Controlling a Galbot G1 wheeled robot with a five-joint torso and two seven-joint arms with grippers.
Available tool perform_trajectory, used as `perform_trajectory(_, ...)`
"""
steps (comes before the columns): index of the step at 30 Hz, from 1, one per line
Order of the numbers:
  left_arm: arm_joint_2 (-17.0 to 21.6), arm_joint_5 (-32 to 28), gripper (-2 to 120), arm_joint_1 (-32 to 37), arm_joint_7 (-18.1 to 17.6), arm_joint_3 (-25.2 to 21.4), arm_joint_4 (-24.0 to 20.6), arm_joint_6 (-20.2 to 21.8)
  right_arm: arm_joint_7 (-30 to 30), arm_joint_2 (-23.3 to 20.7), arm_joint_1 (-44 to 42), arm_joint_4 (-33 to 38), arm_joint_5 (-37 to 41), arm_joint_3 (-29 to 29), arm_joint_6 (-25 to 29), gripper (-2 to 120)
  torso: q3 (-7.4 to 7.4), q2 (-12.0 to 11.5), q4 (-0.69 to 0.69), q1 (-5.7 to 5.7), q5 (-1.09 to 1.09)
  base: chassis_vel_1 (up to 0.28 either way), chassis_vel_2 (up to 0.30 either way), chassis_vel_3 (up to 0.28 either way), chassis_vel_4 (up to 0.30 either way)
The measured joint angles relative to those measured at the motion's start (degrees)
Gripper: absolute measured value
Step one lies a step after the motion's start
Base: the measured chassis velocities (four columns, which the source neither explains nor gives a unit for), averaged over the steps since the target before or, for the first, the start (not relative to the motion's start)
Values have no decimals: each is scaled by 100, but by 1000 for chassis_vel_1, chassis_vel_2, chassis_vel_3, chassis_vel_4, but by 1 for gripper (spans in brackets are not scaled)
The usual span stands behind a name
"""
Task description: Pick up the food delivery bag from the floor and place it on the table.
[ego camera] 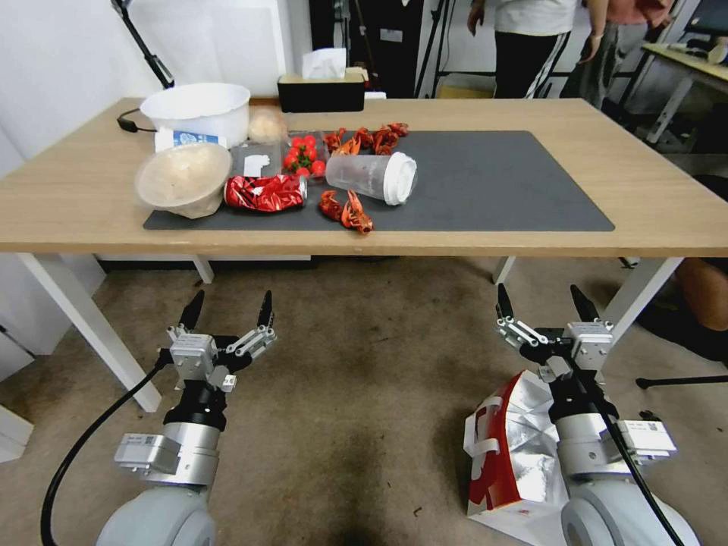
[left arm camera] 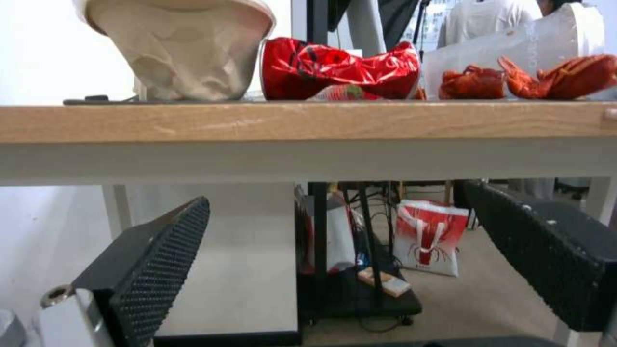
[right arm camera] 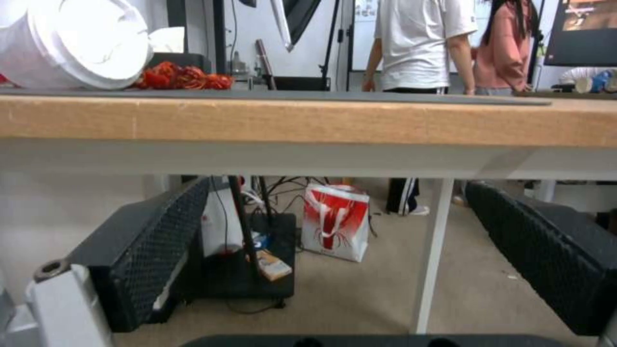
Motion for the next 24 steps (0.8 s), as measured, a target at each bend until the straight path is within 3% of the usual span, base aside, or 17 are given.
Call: perform_trajectory(24, -7, 38, 99, -9, 8, 19, 73, -17, 30, -11, 55, -27, 33, 7, 10, 100, -370, -551, 0, -183, 0, 0, 0, 0, 0)
